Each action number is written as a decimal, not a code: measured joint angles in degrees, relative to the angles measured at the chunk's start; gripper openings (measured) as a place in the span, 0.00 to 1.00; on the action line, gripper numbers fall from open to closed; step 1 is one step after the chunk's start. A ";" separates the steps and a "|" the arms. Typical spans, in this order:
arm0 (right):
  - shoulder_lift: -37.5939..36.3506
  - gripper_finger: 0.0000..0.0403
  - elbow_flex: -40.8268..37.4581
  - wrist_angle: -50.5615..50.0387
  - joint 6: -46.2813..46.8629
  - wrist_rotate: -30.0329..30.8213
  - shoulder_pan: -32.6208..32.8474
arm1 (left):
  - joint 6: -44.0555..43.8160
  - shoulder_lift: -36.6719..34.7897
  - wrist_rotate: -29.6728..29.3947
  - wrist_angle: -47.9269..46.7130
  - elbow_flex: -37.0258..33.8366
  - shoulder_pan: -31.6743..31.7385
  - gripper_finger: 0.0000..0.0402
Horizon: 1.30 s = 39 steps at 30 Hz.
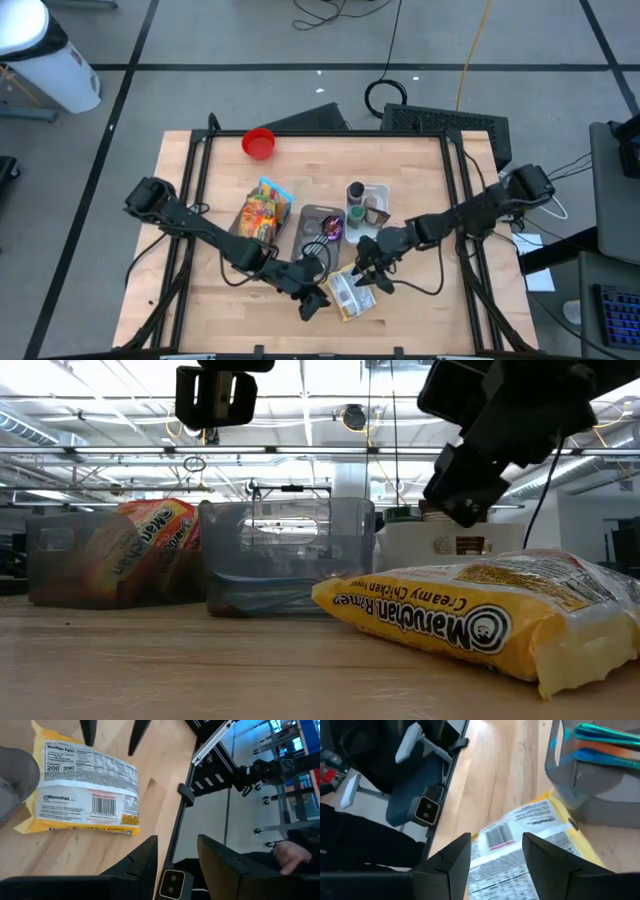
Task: Pick & Place Food Item
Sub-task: Put the yellow pack into the left gray bin
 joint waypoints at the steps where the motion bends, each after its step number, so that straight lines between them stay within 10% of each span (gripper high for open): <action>1: 0.21 0.42 0.04 -0.13 -0.85 -0.09 -0.28 | -0.33 -0.01 -0.19 0.08 0.00 -0.05 0.37; 24: 0.63 0.42 2.59 -5.81 -2.22 1.24 0.09 | -4.18 0.01 -1.36 -11.61 0.00 -0.12 0.37; 39: -0.60 0.42 2.59 -9.18 2.47 3.96 8.00 | -13.91 4.58 -10.91 -0.52 0.19 -5.91 0.37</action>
